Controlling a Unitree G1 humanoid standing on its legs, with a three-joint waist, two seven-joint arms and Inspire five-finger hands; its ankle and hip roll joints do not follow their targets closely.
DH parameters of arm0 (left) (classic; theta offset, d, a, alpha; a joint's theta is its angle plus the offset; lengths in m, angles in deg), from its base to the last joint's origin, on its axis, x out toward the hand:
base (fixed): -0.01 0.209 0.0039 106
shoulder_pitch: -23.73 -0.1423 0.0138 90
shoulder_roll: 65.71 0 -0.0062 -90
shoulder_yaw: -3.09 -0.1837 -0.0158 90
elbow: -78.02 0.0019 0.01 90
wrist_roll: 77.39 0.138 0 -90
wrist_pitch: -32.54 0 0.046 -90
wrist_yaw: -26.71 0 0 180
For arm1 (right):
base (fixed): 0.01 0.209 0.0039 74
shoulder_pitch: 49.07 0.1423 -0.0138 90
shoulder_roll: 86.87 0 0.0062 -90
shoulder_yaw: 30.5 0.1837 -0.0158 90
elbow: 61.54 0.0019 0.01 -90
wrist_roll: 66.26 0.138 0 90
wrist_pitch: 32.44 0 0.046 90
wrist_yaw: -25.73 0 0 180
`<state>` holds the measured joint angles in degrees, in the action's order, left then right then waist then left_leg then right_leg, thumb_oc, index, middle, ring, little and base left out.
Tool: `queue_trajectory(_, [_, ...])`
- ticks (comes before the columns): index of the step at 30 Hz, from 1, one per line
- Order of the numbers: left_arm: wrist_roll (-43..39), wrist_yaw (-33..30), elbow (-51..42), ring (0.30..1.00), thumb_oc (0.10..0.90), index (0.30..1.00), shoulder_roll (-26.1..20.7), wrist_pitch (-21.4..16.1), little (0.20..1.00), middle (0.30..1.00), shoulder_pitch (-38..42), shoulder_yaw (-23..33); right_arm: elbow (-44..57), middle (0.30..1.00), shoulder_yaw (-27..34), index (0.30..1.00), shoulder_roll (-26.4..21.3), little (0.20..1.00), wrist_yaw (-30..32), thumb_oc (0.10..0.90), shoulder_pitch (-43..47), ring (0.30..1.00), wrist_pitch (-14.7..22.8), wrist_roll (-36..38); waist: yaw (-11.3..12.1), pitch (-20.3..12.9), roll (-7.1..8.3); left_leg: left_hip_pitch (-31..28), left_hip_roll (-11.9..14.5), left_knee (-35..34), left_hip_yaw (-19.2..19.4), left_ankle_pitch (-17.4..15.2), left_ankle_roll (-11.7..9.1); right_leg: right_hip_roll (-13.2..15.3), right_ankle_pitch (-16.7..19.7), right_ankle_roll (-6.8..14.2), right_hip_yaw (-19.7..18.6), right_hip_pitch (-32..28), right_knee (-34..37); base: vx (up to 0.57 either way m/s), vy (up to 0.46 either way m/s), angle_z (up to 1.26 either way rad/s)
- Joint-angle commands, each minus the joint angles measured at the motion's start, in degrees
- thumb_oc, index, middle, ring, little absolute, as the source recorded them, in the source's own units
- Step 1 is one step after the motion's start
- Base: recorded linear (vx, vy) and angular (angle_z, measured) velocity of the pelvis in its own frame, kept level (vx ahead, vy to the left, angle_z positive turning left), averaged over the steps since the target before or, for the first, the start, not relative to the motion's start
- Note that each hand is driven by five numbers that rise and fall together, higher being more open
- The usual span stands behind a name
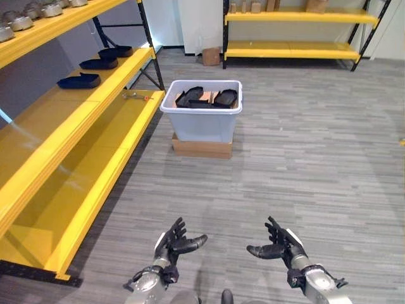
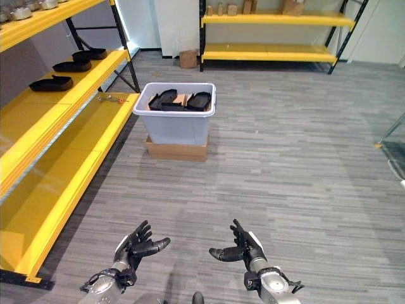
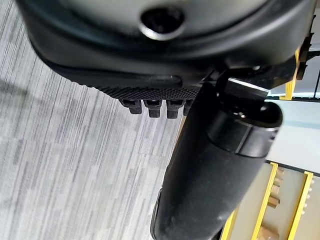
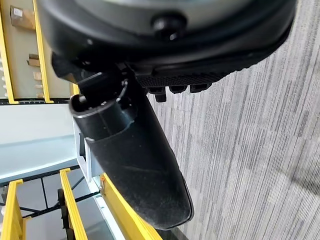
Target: Move parts from the plastic box to the shelf.
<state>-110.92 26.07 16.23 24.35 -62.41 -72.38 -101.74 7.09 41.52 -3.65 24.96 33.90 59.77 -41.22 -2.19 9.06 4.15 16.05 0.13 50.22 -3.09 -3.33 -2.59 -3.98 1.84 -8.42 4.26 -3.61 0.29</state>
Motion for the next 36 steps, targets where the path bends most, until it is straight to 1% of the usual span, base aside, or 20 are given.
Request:
queue_trajectory(1, [-1.1,0.6,-4.8,1.000,0.900,1.000,-2.1,-3.9,1.000,1.000,2.4,1.5,5.3,1.000,3.1,1.000,-1.7,1.000,1.2,0.900,1.0,1.000,5.2,2.3,1.1,0.1,-0.16,-4.5,-0.3,-23.6,2.9,6.4,2.4,3.8,-1.5,8.5,-3.3,-0.7,2.4,0.21,0.056,-0.01])
queue_trajectory(2, [-1.1,0.6,-4.8,1.000,0.900,1.000,-2.1,-3.9,1.000,1.000,2.4,1.5,5.3,1.000,3.1,1.000,-1.7,1.000,1.2,0.900,1.0,1.000,5.2,2.3,1.1,0.3,-0.05,-5.0,-0.4,-24.0,3.0,6.4,2.5,4.0,-1.6,8.5,-3.4,-1.0,2.4,0.35,0.135,-0.05])
queue_trajectory(3, [-0.1,0.5,-4.6,1.000,0.900,1.000,-2.3,-4.1,1.000,1.000,2.3,1.1,4.5,1.000,3.0,1.000,-1.3,1.000,1.3,0.900,0.7,1.000,5.4,2.2,2.0,0.2,-0.96,-5.0,-0.3,-39.9,1.5,8.7,2.0,3.2,-2.9,9.1,-3.8,-2.7,3.2,0.29,0.119,-0.07])
queue_trajectory(5, [0.6,0.4,-4.4,1.000,0.900,1.000,-2.4,-4.2,1.000,1.000,2.1,0.8,4.6,1.000,3.0,1.000,-1.3,1.000,1.3,0.900,0.3,1.000,5.6,1.7,2.5,-0.3,-1.88,-3.7,0.9,-49.9,0.1,13.2,0.7,2.5,-3.8,9.3,-4.1,-4.3,4.1,0.34,0.131,-0.11])
queue_trajectory(7, [0.9,0.5,-4.7,1.000,0.900,1.000,-2.5,-3.9,1.000,1.000,2.0,1.0,4.5,1.000,3.0,1.000,-1.2,1.000,1.3,0.900,0.4,1.000,5.3,1.0,3.0,-0.4,-2.51,-3.2,0.8,-55.1,-1.7,15.5,-0.5,2.0,-4.7,9.4,-4.9,-6.2,4.6,0.32,0.127,-0.19])
queue_trajectory(12, [0.7,0.6,-4.4,1.000,0.900,1.000,-2.2,-4.1,1.000,1.000,2.0,1.1,4.7,1.000,2.7,1.000,-0.2,1.000,0.7,0.900,-0.3,1.000,4.8,0.6,2.7,-2.5,-3.05,-6.1,1.2,-55.2,-0.8,16.9,-0.6,2.9,-7.1,10.1,-5.7,-8.9,4.2,0.28,0.155,-0.32])
queue_trajectory(15, [1.3,0.2,-4.6,1.000,0.900,1.000,-3.1,-4.5,1.000,1.000,2.1,1.4,5.6,1.000,1.4,1.000,0.8,1.000,0.0,0.900,0.6,1.000,4.5,0.4,3.5,-4.0,-2.00,-7.9,-0.5,-52.2,0.3,13.4,1.8,6.1,-8.5,11.7,-7.1,-9.2,-0.2,0.41,0.271,-0.28])
queue_trajectory(16, [1.8,-0.3,-4.1,1.000,0.900,1.000,-3.7,-4.5,1.000,1.000,2.5,1.5,5.8,1.000,0.7,1.000,1.4,1.000,-0.3,0.900,1.5,1.000,4.5,0.2,3.8,-4.5,-1.73,-8.8,-1.5,-51.7,0.3,11.6,3.4,7.3,-8.3,12.8,-7.5,-8.0,-3.8,0.28,0.188,-0.43])
queue_trajectory(17, [1.8,-0.3,-4.1,1.000,0.900,1.000,-3.7,-4.5,1.000,1.000,2.5,1.5,5.8,1.000,0.7,1.000,1.4,1.000,-0.3,0.900,1.5,1.000,4.5,0.2,3.9,-4.5,-1.69,-8.8,-1.5,-51.7,0.4,11.5,3.4,7.4,-8.4,12.8,-7.6,-7.9,-3.9,0.28,0.195,-0.23])
queue_trajectory(19, [2.0,-0.8,-4.6,1.000,0.900,1.000,-4.2,-4.5,1.000,1.000,2.6,2.0,5.7,1.000,0.2,1.000,1.8,1.000,-0.5,0.900,2.2,1.000,4.4,-0.4,4.5,-4.5,-1.81,-10.2,-2.5,-51.5,0.9,9.9,4.7,8.6,-6.3,14.2,-7.6,-5.4,-10.1,0.18,0.152,-0.06])
queue_trajectory(22, [2.6,-1.1,-4.9,1.000,0.900,1.000,-4.7,-4.5,1.000,1.000,3.5,1.8,5.4,1.000,-0.2,1.000,2.3,1.000,-0.5,0.900,2.9,1.000,4.4,-0.5,4.0,-2.9,-2.35,-12.5,-3.2,-51.1,1.1,8.4,6.1,9.0,3.3,15.4,-7.5,0.8,-24.3,0.14,0.132,-0.10])
queue_trajectory(23, [2.6,-1.1,-4.9,1.000,0.900,1.000,-4.7,-4.5,1.000,1.000,3.6,1.8,5.4,1.000,-0.2,1.000,2.3,1.000,-0.5,0.900,2.9,1.000,4.4,-0.5,4.0,-2.9,-2.31,-12.5,-3.2,-51.1,1.1,8.4,6.1,9.0,3.2,15.4,-7.6,0.9,-24.5,0.17,0.136,0.07])
queue_trajectory(24, [3.0,-1.1,-5.0,1.000,0.900,1.000,-5.0,-4.3,1.000,1.000,3.6,1.6,6.4,1.000,-0.1,1.000,2.4,1.000,-0.9,0.900,2.1,1.000,4.5,-0.7,3.0,-1.9,-3.24,-15.0,-3.1,-51.9,0.0,7.6,7.0,8.5,5.0,15.0,-6.3,4.5,-32.1,0.21,0.142,0.29])
queue_trajectory(26, [3.5,-1.0,-5.4,1.000,0.900,1.000,-5.1,-4.1,1.000,1.000,3.5,1.4,6.4,1.000,0.1,1.000,2.6,1.000,-0.8,0.900,1.7,1.000,4.4,-1.0,2.8,-1.5,-3.73,-16.2,-3.3,-52.8,-0.4,7.4,7.5,8.6,5.1,14.7,-5.5,6.9,-34.8,0.22,0.120,0.30])
queue_trajectory(28, [3.1,-0.1,-4.9,1.000,0.900,1.000,-4.6,-3.7,1.000,1.000,2.8,0.8,5.0,1.000,-0.4,1.000,2.4,1.000,-1.0,0.900,1.4,1.000,3.9,-0.2,1.6,-0.6,-4.95,-19.7,-3.1,-54.7,-2.0,6.6,7.5,4.4,-0.5,13.1,-5.1,14.3,-30.9,0.30,0.043,0.11])
queue_trajectory(29, [2.6,0.2,-5.1,1.000,0.900,1.000,-4.4,-3.6,1.000,1.000,2.4,0.7,5.2,1.000,-0.5,1.000,2.4,1.000,-1.0,0.900,1.2,1.000,3.7,0.3,1.2,-0.2,-5.08,-20.6,-3.1,-54.9,-2.3,6.3,7.3,3.9,-0.9,13.2,-4.5,15.2,-27.5,0.37,-0.063,-0.10])
queue_trajectory(30, [2.1,0.4,-4.8,1.000,0.900,1.000,-4.2,-3.6,1.000,1.000,2.1,0.9,5.4,1.000,-0.5,1.000,2.2,1.000,-1.0,0.900,1.3,1.000,3.7,0.7,1.1,-0.1,-4.51,-21.8,-3.7,-55.2,-2.4,5.2,6.7,5.2,0.4,13.9,-2.5,16.5,-15.4,0.40,-0.100,-0.08])
queue_trajectory(32, [1.9,0.7,-4.1,1.000,0.900,1.000,-3.7,-3.7,1.000,1.000,1.9,1.1,5.7,1.000,-0.6,1.000,1.9,1.000,-0.8,0.900,1.9,1.000,3.5,0.1,0.2,0.5,-4.13,-24.6,-3.7,-55.2,-2.5,2.4,5.6,6.5,5.8,16.0,-0.5,17.6,0.2,0.44,-0.133,0.17])
queue_trajectory(35, [2.4,0.7,-4.2,1.000,0.900,1.000,-3.6,-3.7,1.000,1.000,1.9,1.0,5.9,1.000,-0.7,1.000,1.8,1.000,-0.6,0.900,2.4,1.000,3.4,-0.2,-0.2,0.4,-3.77,-26.7,-3.1,-55.2,-3.0,0.7,5.2,6.4,6.9,16.4,-2.0,17.1,1.6,0.36,-0.129,0.05])
queue_trajectory(36, [2.7,1.1,-4.0,1.000,0.900,1.000,-3.1,-3.7,1.000,1.000,1.7,0.9,5.7,1.000,-0.8,1.000,1.9,1.000,-0.8,0.900,2.3,1.000,3.3,0.0,0.1,-0.7,-2.97,-28.0,-2.5,-55.2,-2.9,-0.9,4.5,6.8,7.4,15.6,-0.1,14.5,2.6,0.53,-0.234,0.18])
